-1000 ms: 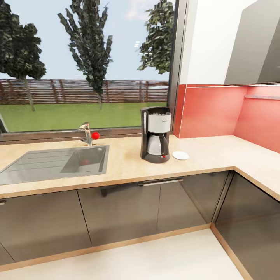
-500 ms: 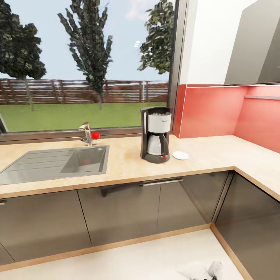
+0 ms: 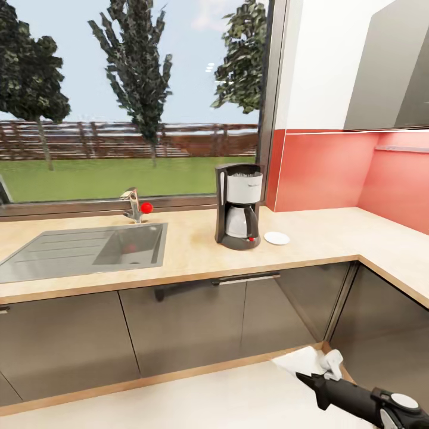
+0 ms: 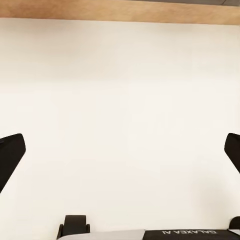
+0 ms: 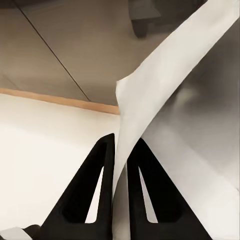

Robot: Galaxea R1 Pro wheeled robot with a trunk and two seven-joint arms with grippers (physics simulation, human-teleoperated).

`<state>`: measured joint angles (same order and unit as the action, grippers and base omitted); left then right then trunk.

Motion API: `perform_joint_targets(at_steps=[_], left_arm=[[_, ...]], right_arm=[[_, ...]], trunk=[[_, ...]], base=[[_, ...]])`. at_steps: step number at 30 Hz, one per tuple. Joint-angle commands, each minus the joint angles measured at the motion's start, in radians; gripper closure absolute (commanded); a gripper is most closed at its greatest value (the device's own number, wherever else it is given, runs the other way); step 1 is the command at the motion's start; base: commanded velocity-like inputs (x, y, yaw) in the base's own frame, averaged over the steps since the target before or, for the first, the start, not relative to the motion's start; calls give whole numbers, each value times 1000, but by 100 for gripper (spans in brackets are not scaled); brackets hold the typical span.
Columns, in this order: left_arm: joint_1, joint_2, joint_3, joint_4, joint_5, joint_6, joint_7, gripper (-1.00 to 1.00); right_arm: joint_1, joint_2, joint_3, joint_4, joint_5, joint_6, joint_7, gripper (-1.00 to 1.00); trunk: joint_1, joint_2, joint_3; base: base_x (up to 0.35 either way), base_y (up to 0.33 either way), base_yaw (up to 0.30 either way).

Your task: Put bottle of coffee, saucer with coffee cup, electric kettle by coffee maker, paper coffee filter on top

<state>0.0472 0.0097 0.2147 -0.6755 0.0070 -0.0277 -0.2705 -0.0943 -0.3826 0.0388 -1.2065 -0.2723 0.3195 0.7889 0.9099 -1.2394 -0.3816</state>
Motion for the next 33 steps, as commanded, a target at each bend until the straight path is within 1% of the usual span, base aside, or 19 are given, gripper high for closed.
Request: perform_joint_targets(at_steps=[1,7,9,11,14,16,20,23,25,28,29,30,31,32,33], left_arm=[[0,0,3,-1,1,-1,-6,-100],[0,-1,3,-1,1,0,-6,-100],[0,-2,2,-2,1,0,-5,-100],[0,-2,2,-2,1,0,-4,-100],[0,-2,2,-2,1,0,-4,-100],[0,-2,2,-2,1,0,-4,-100],[0,-2,2,-2,1,0,-4,-100],[0,-2,3,-1,2,0,-4,-100],[0,-2,3,-1,2,0,-4,-100],[0,-2,7,-1,2,0,-4,-100],[0,-2,10,-2,2,-1,-4,-100],[0,-1,12,-2,2,-1,-4,-100],[0,-2,16,-2,2,-1,-4,-100],[0,-2,17,-2,2,-1,-4,-100],[0,-2,19,-2,2,0,-4,-100]], right_arm=[[-1,-1,-1,-12,-11,18,-1,100],[-1,-1,-8,-77,-11,80,-1,100],[-1,-1,-10,-164,-11,140,-1,100],[-3,0,-11,-204,-11,172,-1,100],[-13,0,-13,-233,-12,197,-2,100],[-32,0,-13,-247,-12,218,-1,100],[-99,-2,-15,-264,-13,305,0,100],[-158,-3,-17,-292,-13,394,23,100],[-177,-3,-17,-306,-13,428,32,100],[-234,-4,-17,-325,-13,514,43,100],[-258,-10,-19,-328,-13,544,45,100],[-271,-15,-20,-329,-13,559,46,100],[-306,-31,-29,-331,-14,601,48,100],[-319,-36,-32,-332,-14,614,48,100],[-358,-45,-45,-333,-14,645,53,100]], trunk=[[0,-1,-1],[0,-1,-1],[0,-1,-1],[0,-1,-1],[0,-1,-1],[0,-1,-1],[0,-1,-1],[0,-1,-1],[0,-1,-1],[0,-1,-1],[0,-1,-1],[0,-1,-1],[0,-1,-1],[0,-1,-1],[0,-1,-1]], base=[[0,0,0],[0,0,0],[0,0,0],[0,0,0],[0,0,0],[0,0,0],[0,0,0],[0,0,0],[0,0,0],[0,0,0],[0,0,0],[0,0,0],[0,0,0],[0,0,0],[0,0,0]])
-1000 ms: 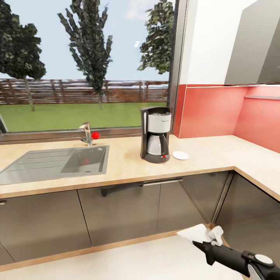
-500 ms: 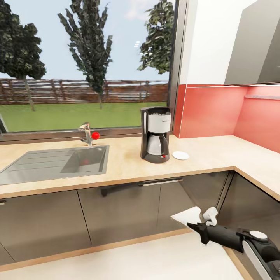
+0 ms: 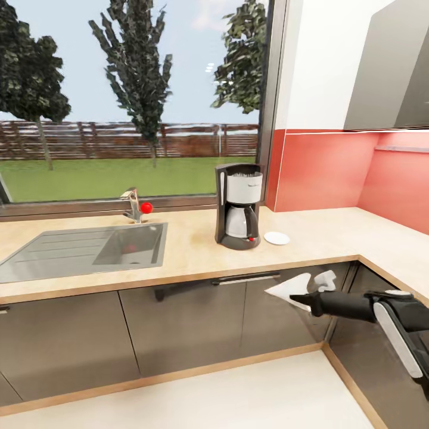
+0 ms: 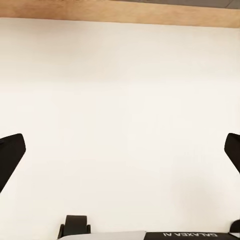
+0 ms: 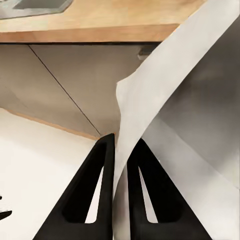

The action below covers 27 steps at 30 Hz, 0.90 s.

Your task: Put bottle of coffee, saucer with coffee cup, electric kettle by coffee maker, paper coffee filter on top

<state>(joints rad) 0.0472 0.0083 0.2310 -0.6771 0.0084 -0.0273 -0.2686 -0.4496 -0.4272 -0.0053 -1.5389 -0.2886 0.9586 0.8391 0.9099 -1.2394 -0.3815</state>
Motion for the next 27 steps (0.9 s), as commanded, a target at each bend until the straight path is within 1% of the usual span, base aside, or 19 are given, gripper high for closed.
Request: perform_joint_targets(at_steps=[1,3,4,5,10,11,14,16,17,19,20,24,25,27], left_arm=[[0,0,4,-1,1,-1,-6,-100],[0,0,5,-1,1,-1,-6,-100],[0,0,7,-1,1,0,-6,-100],[0,0,8,-1,1,0,-6,-100],[0,1,18,-1,1,-1,-6,-100],[0,1,21,-1,1,-1,-6,-100],[0,1,24,-1,1,-1,-6,-100],[0,1,26,-1,1,-1,-6,-100],[0,1,26,-1,1,-1,-6,-100],[0,1,26,-1,1,-1,-6,-100],[0,1,26,-1,0,-2,-7,-100],[0,1,27,-1,1,-2,-7,-100],[0,1,27,-1,1,-2,-7,-100],[0,1,27,-1,0,-2,-7,-100]], right_arm=[[-16,-3,-7,0,2,12,7,100],[-40,-10,-17,-1,2,23,14,100],[-61,-21,-24,-1,2,30,19,100],[-72,-26,-27,-1,2,32,21,100],[-128,-51,-34,0,3,40,25,100],[-153,-60,-35,1,4,42,26,100],[-191,-68,-37,2,6,43,26,100],[-238,-77,-37,3,8,45,24,100],[-275,-83,-37,4,10,46,22,100],[-299,-85,-37,6,14,47,20,100],[-324,-87,-37,11,21,47,17,100],[-384,-92,-35,40,47,47,12,100],[-415,-95,-35,65,63,48,11,100],[-446,-97,-33,93,80,48,10,100]], trunk=[[0,-1,-1],[0,-1,-1],[0,-1,-1],[0,-1,-1],[0,-1,-1],[0,-1,-1],[0,-1,-1],[0,-1,-1],[0,-1,-1],[0,-1,-1],[0,-1,-1],[0,-1,-1],[0,-1,-1],[0,-1,-1]], base=[[0,0,0],[0,0,0],[0,0,0],[0,0,0],[0,0,0],[0,0,0],[0,0,0],[0,0,0],[0,0,0],[0,0,0],[0,0,0],[0,0,0],[0,0,0],[0,0,0]])
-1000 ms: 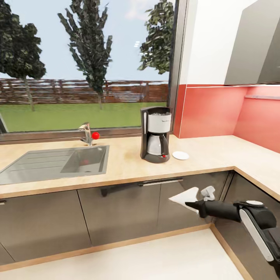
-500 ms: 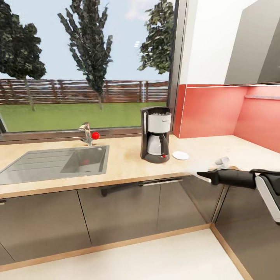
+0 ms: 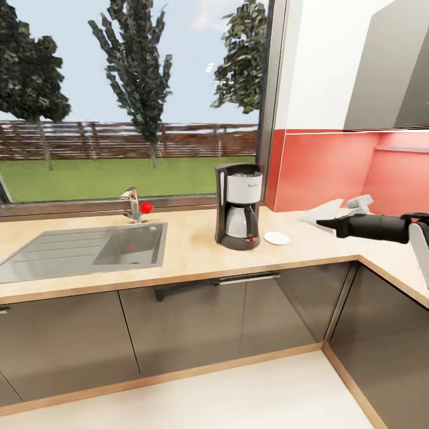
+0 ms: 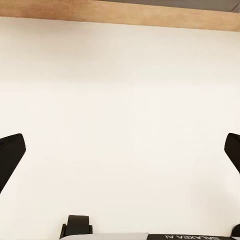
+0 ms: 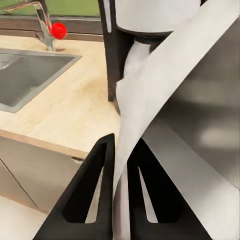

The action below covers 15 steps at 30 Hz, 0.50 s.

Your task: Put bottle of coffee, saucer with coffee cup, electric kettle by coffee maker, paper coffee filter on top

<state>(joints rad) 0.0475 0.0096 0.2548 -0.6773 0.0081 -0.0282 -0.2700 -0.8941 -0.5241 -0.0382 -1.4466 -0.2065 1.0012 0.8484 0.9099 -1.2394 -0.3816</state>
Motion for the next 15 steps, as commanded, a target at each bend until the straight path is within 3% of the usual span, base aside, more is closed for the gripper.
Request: perform_joint_targets(at_steps=[1,6,8,11,12,15], left_arm=[[0,0,3,-1,1,-1,-6,-100],[0,0,3,-1,1,0,-6,-100],[0,0,3,-1,1,0,-6,-100],[0,0,3,-1,1,0,-6,-100],[0,0,3,-1,1,0,-6,-100],[0,0,3,-1,1,1,-6,-100]], right_arm=[[-32,-1,1,29,20,6,1,100],[-189,-1,13,192,144,5,0,100],[-264,-1,63,281,177,5,0,100],[-312,0,119,336,189,6,0,100],[-375,2,186,409,197,6,0,100],[-445,5,244,501,200,6,1,100]], trunk=[[0,-1,-1],[0,-1,-1],[0,-1,-1],[0,-1,-1],[0,-1,-1],[0,-1,-1]], base=[[0,0,0],[0,0,0],[0,0,0],[0,0,0],[0,0,0],[0,0,0]])
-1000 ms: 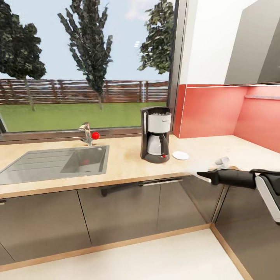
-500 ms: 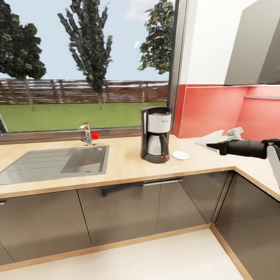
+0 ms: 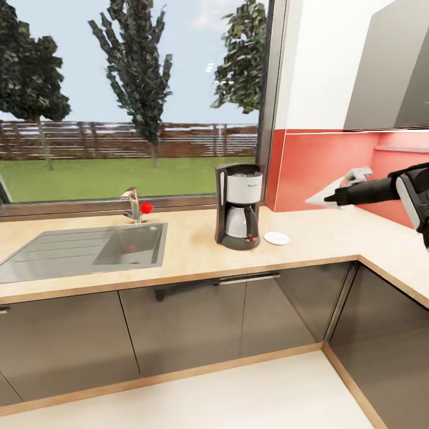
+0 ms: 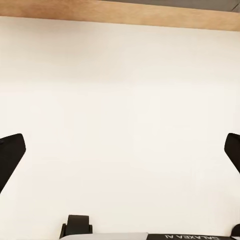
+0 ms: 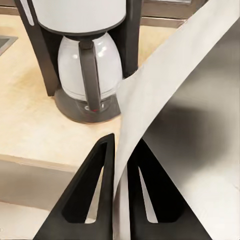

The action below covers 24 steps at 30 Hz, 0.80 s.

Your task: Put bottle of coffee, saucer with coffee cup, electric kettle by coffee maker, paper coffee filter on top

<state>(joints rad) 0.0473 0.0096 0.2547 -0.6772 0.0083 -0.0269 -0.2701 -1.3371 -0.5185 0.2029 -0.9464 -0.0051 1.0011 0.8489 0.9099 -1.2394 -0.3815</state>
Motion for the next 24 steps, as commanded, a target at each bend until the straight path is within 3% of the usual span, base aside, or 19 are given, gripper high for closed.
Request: perform_joint_targets(at_steps=[1,7,13,14,15,16,19,20,21,22,23,24], left_arm=[[0,0,3,-1,1,-1,-6,-100],[0,0,2,-1,1,-1,-6,-100],[0,0,2,-1,1,-1,-7,-100],[0,0,2,-1,1,-1,-7,-100],[0,0,2,-1,1,-1,-7,-100],[0,0,2,-1,1,-1,-7,-100],[0,0,2,-1,1,-1,-7,-100],[0,0,2,-1,1,-1,-8,-100],[0,0,2,-1,1,-1,-8,-100],[0,0,2,-1,1,-1,-8,-100],[0,0,2,-1,1,-1,-8,-100],[0,0,2,-1,1,-1,-9,-100]], right_arm=[[-40,0,35,50,-1,6,0,100],[-190,13,181,222,0,5,2,100],[-315,29,270,353,0,5,8,100],[-367,43,308,405,2,5,11,100],[-382,48,322,421,2,5,12,100],[-419,65,366,462,3,5,22,100],[-458,90,450,497,6,5,72,100],[-478,98,509,508,7,4,112,100],[-488,101,537,512,7,4,130,100],[-488,101,537,512,7,4,130,100],[-508,105,584,519,8,4,163,100],[-519,106,602,524,8,4,176,100]], trunk=[[0,-1,-1],[0,-1,-1],[0,-1,-1],[0,-1,-1],[0,-1,-1],[0,-1,-1],[0,-1,-1],[0,-1,-1],[0,-1,-1],[0,-1,-1],[0,-1,-1],[0,-1,-1]], base=[[0,0,0],[0,0,0],[0,0,0],[0,0,0],[0,0,0],[0,0,0],[0,0,0],[0,0,0],[0,0,0],[0,0,0],[0,0,0],[0,0,0]])
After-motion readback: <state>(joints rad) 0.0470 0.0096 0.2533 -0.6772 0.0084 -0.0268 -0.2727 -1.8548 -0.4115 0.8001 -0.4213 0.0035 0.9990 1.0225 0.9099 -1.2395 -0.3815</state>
